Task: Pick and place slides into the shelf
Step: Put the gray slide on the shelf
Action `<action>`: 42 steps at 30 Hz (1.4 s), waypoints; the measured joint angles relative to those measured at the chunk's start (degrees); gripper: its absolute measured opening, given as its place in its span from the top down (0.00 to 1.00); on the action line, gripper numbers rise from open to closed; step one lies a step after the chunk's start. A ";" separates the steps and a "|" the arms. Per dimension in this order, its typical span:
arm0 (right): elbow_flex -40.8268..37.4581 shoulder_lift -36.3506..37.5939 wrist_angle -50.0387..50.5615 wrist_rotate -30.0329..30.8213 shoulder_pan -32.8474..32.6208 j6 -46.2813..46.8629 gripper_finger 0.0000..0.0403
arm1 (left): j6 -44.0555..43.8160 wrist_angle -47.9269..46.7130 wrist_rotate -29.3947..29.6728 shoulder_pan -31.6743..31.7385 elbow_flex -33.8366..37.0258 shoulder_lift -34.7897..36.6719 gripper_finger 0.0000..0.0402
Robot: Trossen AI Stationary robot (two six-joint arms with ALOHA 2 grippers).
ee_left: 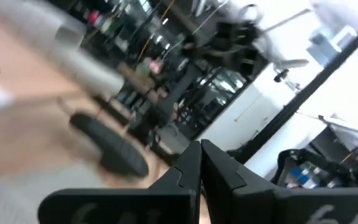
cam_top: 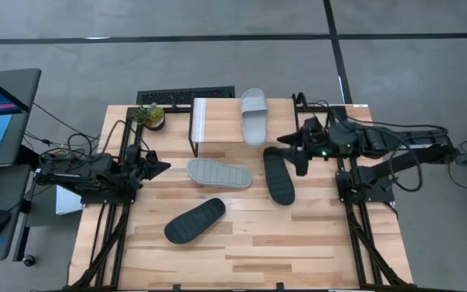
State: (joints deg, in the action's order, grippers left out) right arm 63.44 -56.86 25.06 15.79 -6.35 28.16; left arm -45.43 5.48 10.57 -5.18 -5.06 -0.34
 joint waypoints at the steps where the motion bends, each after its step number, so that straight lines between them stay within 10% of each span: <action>1: 0.00 0.31 0.19 0.65 -0.65 -1.45 0.37 | -2.93 -1.77 1.00 -0.02 0.00 0.00 1.00; 9: 0.00 3.01 0.70 1.42 -3.66 -8.09 0.37 | -26.97 -18.89 13.84 -1.70 -0.38 -0.14 1.00; 29: -0.02 7.88 3.45 1.14 -4.89 -10.66 0.37 | -41.53 -10.53 12.03 -2.73 -0.13 -26.24 0.99; 42: -0.02 7.71 3.45 0.81 -4.89 -11.67 0.37 | -47.66 -4.42 12.70 -0.84 -0.20 -34.23 0.66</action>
State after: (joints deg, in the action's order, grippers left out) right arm 63.42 -49.15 28.51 16.60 -11.25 16.48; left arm -93.09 1.06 23.27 -6.02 -5.26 -34.57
